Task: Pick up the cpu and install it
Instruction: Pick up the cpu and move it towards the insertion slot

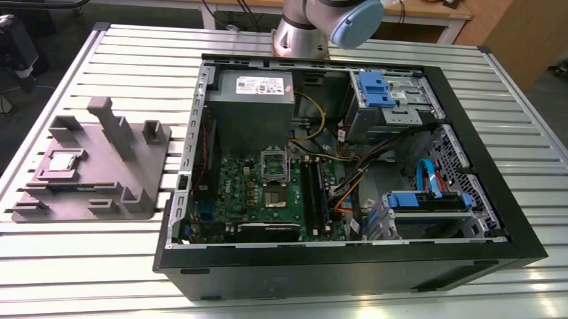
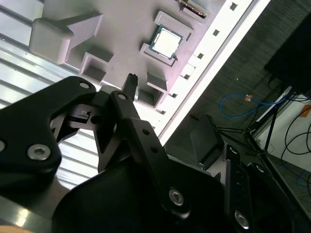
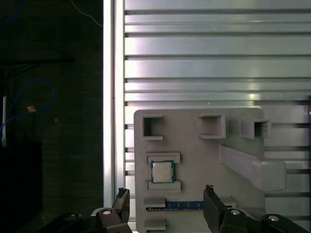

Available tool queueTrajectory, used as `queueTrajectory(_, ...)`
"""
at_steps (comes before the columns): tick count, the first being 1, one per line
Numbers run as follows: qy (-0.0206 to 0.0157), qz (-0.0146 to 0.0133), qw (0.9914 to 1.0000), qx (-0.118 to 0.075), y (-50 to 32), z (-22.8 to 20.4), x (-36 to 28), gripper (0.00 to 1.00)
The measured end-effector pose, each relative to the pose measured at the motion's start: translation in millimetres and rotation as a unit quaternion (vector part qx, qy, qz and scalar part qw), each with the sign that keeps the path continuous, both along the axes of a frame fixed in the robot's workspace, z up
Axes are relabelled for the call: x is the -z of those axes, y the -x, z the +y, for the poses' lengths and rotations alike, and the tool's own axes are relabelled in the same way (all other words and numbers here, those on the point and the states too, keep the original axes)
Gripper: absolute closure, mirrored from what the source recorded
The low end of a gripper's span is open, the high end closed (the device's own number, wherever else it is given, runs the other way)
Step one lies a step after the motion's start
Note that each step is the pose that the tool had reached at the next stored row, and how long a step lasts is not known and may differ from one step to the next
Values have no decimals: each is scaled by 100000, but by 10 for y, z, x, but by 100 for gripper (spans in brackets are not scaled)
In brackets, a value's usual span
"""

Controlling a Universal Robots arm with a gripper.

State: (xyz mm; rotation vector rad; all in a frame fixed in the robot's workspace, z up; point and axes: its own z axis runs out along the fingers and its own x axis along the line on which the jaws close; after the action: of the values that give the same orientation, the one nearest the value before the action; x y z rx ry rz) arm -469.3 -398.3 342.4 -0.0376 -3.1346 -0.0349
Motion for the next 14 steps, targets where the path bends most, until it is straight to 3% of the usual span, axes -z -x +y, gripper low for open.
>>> queueTrajectory(6, -63, 37, 99940, -3464, 1, 0, 15, 29)
queueTrajectory(14, -65, 32, 99939, -3482, 1, 0, 26, 29)
